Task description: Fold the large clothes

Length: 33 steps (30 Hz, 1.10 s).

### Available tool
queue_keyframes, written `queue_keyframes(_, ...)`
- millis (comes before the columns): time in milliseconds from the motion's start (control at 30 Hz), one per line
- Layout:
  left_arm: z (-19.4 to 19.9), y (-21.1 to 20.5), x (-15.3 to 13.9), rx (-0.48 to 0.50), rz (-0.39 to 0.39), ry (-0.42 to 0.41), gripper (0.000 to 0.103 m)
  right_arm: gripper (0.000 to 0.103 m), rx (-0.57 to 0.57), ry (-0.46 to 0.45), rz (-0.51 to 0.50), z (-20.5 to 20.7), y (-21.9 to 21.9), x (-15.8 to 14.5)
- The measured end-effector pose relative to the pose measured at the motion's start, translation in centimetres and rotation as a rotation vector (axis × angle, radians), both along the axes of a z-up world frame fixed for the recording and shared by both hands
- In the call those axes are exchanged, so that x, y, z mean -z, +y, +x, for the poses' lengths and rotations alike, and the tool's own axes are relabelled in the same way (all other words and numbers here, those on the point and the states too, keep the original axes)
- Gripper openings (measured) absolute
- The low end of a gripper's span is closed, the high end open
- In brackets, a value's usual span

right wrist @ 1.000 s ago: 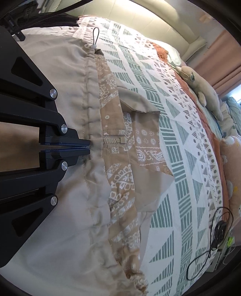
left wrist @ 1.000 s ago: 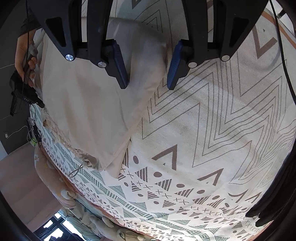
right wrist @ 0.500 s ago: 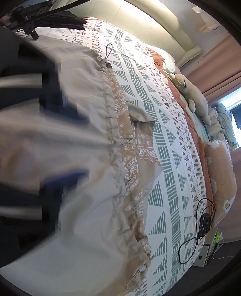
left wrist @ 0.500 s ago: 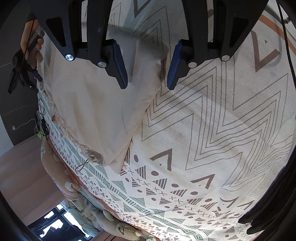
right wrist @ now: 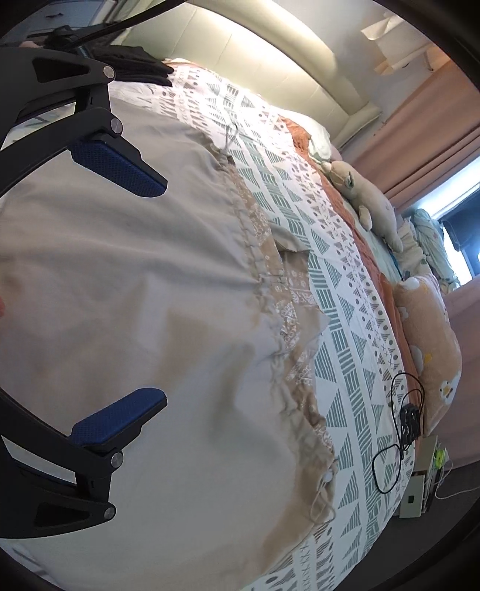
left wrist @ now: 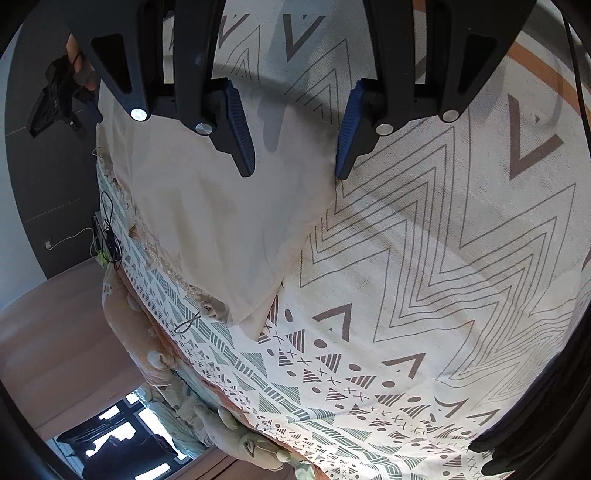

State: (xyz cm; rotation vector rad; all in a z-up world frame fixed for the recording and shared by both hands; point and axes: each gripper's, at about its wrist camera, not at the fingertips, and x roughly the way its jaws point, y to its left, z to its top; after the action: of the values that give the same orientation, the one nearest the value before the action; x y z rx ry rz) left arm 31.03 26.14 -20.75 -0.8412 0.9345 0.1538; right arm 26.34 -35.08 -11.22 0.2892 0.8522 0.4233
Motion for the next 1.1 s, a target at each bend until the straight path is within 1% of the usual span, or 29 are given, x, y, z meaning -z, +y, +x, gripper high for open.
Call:
queue_keyframes(100, -0.6, 0.1, 0.0, -0.010, -0.024, -0.013, 0.045, 0.103, -0.020, 0.003, -0.005, -1.6, -0.4, 0.4)
queue_keyframes(200, -1.1, 0.1, 0.1, -0.029, -0.048, -0.023, 0.045, 0.103, -0.044, 0.001, 0.020, -2.9, -0.7, 0.4)
queue_keyframes(300, -1.4, 0.2, 0.4, -0.056, -0.044, -0.001, 0.045, 0.100, -0.052, 0.003, 0.040, -3.7, -0.9, 0.5)
queue_keyframes(400, -1.7, 0.2, 0.9, -0.074, -0.065, 0.024, 0.045, 0.098, -0.056, 0.018, 0.057, -4.3, -1.1, 1.1)
queue_keyframes(533, -1.4, -0.6, 1.1, -0.047, -0.065, 0.030, 0.045, 0.098, -0.090, 0.047, 0.072, -4.4, -0.6, 1.8)
queue_keyframes(600, -0.8, -1.0, 1.7, -0.037, -0.069, 0.052, 0.045, 0.096, -0.101, 0.053, 0.068, -4.4, -0.1, 1.9)
queue_keyframes(633, -0.5, -1.1, 2.2, -0.035, -0.086, 0.063, 0.045, 0.092, -0.107, 0.056, 0.068, -4.5, 0.1, 2.0)
queue_keyframes(667, -0.3, -1.0, 2.6, -0.040, -0.105, 0.073, 0.045, 0.086, -0.112, 0.061, 0.071, -4.4, 0.2, 2.0)
queue_keyframes(700, -0.2, -1.0, 2.9, -0.050, -0.115, 0.079, 0.045, 0.083, -0.115, 0.068, 0.076, -4.3, 0.4, 2.1)
queue_keyframes(767, 0.0, -0.7, 3.3, -0.072, -0.139, 0.070, 0.045, 0.073, -0.123, 0.085, 0.088, -4.2, 0.7, 2.4)
queue_keyframes(833, 0.4, -0.5, 3.5, -0.085, -0.152, 0.064, 0.045, 0.068, -0.130, 0.098, 0.098, -4.2, 0.9, 2.8)
queue_keyframes(900, 0.8, -0.5, 3.5, -0.091, -0.162, 0.056, 0.045, 0.059, -0.122, 0.102, 0.107, -4.4, 1.1, 3.0)
queue_keyframes(933, 1.0, -0.4, 3.5, -0.092, -0.167, 0.052, 0.045, 0.052, -0.112, 0.104, 0.113, -4.5, 0.9, 3.1)
queue_keyframes(967, 1.1, -0.4, 3.5, -0.092, -0.171, 0.046, 0.045, 0.049, -0.107, 0.104, 0.123, -4.6, 0.8, 3.2)
queue_keyframes(1033, 1.0, -0.4, 3.2, -0.099, -0.177, 0.035, 0.045, 0.048, -0.098, 0.101, 0.138, -5.0, 0.6, 3.3)
queue_keyframes(1100, 0.5, -0.4, 2.3, -0.109, -0.184, -0.013, 0.045, 0.048, -0.095, 0.098, 0.138, -5.5, 0.6, 3.4)
